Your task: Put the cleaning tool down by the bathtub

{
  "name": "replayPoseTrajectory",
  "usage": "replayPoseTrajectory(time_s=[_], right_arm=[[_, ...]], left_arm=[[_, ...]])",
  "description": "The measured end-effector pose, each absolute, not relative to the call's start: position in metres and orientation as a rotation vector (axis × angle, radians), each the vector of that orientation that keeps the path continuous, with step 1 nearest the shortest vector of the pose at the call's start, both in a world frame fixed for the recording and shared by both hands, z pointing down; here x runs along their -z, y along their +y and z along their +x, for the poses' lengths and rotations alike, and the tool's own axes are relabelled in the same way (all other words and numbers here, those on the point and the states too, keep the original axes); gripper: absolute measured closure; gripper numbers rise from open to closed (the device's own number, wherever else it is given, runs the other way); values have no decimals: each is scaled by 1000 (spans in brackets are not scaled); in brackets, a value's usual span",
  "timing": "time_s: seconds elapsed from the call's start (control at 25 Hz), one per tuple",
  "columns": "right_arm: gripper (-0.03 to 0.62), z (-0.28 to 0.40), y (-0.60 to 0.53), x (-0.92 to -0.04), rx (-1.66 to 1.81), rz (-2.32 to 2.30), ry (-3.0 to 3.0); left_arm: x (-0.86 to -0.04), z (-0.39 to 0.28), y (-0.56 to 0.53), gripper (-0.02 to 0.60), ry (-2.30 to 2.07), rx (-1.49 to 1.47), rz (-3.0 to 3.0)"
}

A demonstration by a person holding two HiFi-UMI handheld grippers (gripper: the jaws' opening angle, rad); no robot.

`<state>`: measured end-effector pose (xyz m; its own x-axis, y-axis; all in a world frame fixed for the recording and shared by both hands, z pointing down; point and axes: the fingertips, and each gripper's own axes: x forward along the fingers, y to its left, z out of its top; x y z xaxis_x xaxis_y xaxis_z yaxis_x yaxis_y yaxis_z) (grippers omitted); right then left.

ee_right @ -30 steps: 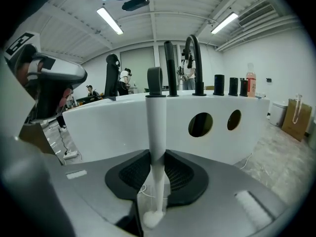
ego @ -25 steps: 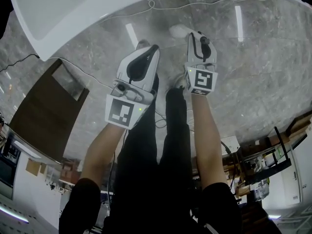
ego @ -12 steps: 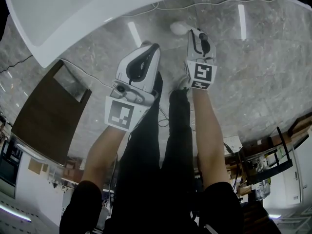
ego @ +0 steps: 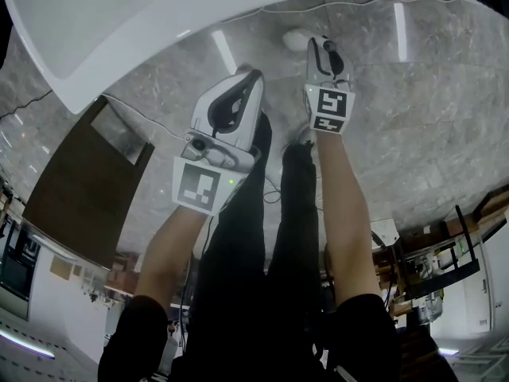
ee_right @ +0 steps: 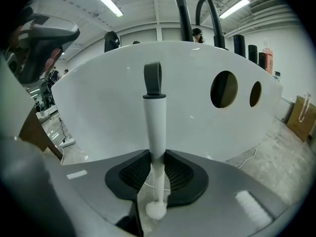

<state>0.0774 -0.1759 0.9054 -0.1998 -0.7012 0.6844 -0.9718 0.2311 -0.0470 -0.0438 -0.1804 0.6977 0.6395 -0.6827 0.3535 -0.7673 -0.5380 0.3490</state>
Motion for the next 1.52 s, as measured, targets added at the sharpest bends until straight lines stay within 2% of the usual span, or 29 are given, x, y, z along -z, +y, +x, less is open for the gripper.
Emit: replayPoseTrajectory(time_s=[1.52], right_arm=[[505, 54, -247, -931, -652, 1495, -1959]], left_arm=[[-708, -82, -204, 575, -1157, -204, 2339]])
